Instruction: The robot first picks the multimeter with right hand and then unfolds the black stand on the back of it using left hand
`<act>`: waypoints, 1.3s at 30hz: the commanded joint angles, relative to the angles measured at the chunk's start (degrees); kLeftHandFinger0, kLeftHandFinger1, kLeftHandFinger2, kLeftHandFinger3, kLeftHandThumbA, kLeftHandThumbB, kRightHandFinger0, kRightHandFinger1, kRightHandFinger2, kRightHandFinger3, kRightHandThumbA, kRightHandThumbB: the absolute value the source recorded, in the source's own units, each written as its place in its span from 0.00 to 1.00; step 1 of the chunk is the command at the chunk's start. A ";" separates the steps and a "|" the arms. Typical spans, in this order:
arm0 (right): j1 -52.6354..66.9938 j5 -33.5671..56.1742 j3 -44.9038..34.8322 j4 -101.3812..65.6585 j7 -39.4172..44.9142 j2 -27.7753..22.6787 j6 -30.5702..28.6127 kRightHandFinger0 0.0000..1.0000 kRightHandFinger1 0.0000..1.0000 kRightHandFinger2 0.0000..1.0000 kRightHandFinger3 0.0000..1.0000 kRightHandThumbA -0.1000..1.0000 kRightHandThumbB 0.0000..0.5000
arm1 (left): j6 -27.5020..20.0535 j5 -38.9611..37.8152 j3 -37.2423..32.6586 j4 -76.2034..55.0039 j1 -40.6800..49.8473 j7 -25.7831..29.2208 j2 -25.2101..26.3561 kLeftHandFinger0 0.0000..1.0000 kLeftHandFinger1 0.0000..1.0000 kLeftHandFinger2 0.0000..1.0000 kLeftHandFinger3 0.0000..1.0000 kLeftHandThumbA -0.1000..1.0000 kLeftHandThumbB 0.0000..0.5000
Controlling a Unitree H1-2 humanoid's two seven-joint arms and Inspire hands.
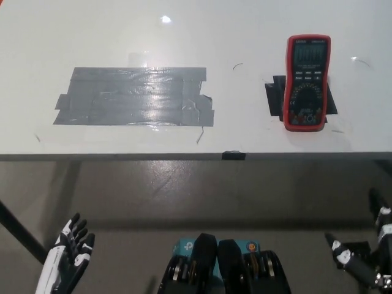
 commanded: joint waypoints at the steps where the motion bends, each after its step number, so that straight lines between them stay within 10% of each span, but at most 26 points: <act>1: -3.45 -15.44 -1.79 -15.09 -3.55 1.97 2.23 1.00 1.00 1.00 1.00 0.85 0.68 | -2.09 0.67 -0.65 -2.72 1.06 -0.31 0.22 1.00 1.00 1.00 1.00 0.68 0.10; 9: -19.77 -19.07 -2.19 -20.19 1.23 1.55 17.61 1.00 1.00 1.00 1.00 0.84 0.92 | -2.68 2.02 -1.40 -3.82 4.03 0.16 0.45 1.00 1.00 1.00 1.00 0.65 0.07; 19: -36.93 -26.09 -0.64 -9.69 5.28 0.60 35.63 1.00 1.00 1.00 1.00 1.00 0.85 | -2.25 1.14 -1.02 -5.24 4.30 -0.59 1.17 1.00 1.00 1.00 1.00 0.66 0.07; 39: -61.85 -20.53 -0.54 26.85 0.34 -1.03 43.36 1.00 1.00 1.00 1.00 1.00 0.84 | -3.44 0.87 -0.68 -4.97 5.41 0.13 0.18 1.00 1.00 1.00 1.00 0.63 0.13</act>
